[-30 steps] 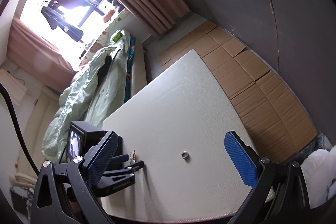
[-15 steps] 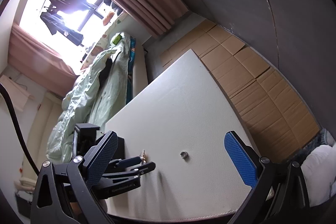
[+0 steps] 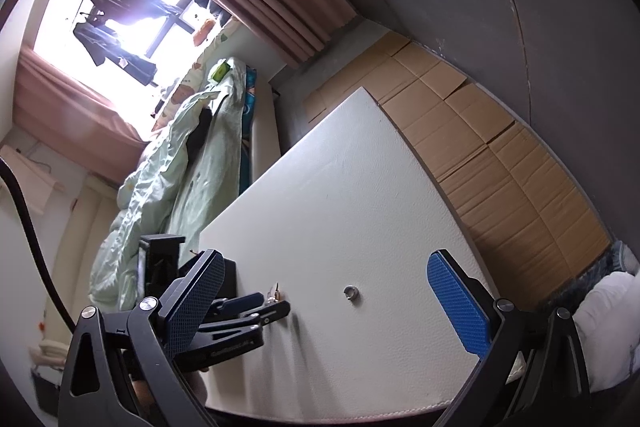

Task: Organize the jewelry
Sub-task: 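Grasp the white butterfly pendant with the left tool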

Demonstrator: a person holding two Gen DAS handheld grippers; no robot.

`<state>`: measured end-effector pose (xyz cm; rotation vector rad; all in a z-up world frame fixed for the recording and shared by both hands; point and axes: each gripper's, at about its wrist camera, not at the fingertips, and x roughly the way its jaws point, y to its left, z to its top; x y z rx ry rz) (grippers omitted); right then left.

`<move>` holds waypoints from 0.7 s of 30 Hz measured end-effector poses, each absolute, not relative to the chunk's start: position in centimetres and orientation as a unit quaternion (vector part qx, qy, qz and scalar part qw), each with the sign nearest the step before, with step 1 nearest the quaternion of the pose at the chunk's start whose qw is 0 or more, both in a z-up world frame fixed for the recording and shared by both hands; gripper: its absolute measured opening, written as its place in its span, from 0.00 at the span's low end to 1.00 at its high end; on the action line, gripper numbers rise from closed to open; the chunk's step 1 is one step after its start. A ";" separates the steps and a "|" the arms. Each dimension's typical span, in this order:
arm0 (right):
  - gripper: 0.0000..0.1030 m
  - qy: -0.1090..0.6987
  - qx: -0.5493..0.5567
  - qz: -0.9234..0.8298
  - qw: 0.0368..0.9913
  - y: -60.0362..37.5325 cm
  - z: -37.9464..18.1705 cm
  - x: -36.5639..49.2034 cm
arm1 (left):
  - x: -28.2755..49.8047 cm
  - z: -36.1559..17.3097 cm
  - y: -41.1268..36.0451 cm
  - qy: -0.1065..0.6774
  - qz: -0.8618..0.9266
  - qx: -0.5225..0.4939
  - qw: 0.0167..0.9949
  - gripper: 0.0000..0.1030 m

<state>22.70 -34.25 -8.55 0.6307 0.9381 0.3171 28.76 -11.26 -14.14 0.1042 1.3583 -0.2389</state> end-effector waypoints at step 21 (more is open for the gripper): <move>0.46 0.535 0.164 0.152 0.815 -28.9 -12.2 25.0 | 28.0 -10.3 -7.9 0.598 -0.115 -0.002 0.793 0.26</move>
